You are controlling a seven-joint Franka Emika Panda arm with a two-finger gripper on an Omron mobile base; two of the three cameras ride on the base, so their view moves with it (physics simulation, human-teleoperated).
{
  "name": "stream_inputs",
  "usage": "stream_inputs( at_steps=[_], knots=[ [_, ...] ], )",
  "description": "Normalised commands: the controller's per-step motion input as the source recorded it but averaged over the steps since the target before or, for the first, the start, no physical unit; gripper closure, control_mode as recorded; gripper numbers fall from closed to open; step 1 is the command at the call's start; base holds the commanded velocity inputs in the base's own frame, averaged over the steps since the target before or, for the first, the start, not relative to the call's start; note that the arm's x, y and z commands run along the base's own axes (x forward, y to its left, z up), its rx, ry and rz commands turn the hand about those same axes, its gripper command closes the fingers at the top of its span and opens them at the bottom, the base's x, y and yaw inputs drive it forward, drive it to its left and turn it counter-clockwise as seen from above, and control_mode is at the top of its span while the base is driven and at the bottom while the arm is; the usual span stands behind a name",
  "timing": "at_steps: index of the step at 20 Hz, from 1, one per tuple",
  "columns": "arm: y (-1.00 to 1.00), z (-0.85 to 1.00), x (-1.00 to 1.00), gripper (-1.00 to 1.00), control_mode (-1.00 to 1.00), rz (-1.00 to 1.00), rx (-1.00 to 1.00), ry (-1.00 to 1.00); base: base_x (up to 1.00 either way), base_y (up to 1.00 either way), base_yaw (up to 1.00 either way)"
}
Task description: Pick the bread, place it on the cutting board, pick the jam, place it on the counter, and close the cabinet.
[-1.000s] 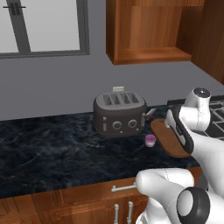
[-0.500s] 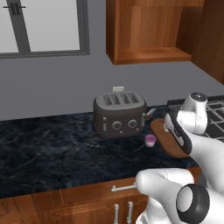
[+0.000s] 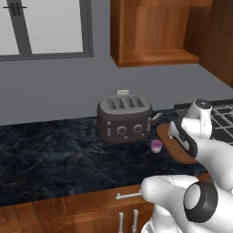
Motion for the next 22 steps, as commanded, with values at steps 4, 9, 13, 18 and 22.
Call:
stream_inputs(
  at_steps=[4,9,13,18,22],
  knots=[
    [-0.10,-0.08,0.19,1.00,-1.00,0.00,0.00,0.00,0.00,0.00,0.00],
    [-0.12,-0.10,0.17,1.00,-1.00,0.00,0.00,0.00,0.00,0.00,0.00],
    [-0.08,-0.13,0.18,1.00,-1.00,0.00,0.00,0.00,0.00,0.00,0.00],
    [-0.05,-0.21,0.15,1.00,-1.00,0.00,0.00,0.00,0.00,0.00,0.00],
    [-0.02,-0.24,0.12,1.00,-1.00,0.00,0.00,0.00,0.00,0.00,0.00]
  ],
)
